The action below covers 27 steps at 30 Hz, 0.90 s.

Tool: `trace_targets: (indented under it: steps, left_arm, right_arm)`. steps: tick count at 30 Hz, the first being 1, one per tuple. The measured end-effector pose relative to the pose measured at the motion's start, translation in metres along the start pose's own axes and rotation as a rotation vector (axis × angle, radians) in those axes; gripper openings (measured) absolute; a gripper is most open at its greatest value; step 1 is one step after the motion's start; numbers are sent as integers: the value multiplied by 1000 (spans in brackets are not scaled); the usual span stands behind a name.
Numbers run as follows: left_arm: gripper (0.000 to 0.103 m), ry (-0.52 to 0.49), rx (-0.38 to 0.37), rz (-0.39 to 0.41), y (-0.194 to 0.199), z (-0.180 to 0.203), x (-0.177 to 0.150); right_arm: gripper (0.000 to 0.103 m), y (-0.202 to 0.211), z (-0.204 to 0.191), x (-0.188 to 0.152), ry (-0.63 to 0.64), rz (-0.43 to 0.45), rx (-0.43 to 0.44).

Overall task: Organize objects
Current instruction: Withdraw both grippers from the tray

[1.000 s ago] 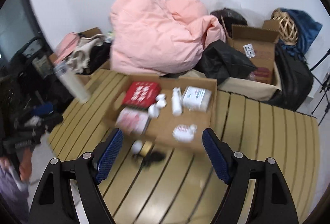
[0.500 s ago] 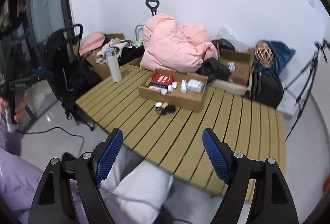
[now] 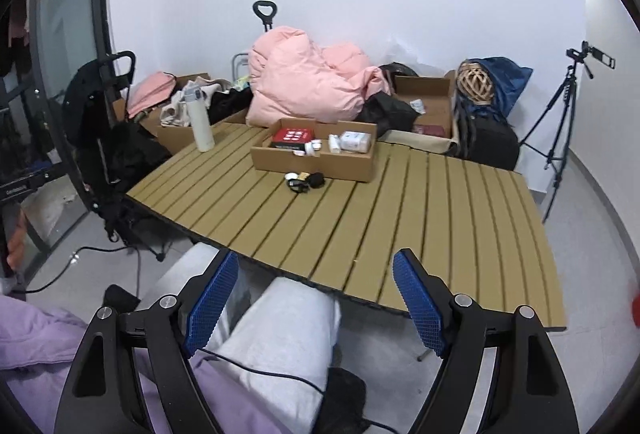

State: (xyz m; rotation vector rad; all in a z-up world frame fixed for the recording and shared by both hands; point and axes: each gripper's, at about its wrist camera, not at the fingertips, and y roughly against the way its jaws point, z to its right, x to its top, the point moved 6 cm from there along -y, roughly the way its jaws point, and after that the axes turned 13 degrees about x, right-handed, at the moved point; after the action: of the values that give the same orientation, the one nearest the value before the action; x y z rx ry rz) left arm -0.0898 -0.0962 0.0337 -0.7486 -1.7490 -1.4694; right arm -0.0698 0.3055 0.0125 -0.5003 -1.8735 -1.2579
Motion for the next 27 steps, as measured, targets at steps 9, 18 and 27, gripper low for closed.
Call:
trace_targets:
  steps: [9,18,27]
  left_arm:
    - [103,-65,-40,-95,-55,32,-17]
    - [101,-160,-190,-89,-161,133,9]
    - [61,-271,-267,-239,-308,224,14]
  right_arm:
    - [84,-48,12,-13,-5,-63,0]
    - [84,-160,35,15,85,-30,50]
    - [86,-321,58,47,169,-194,46]
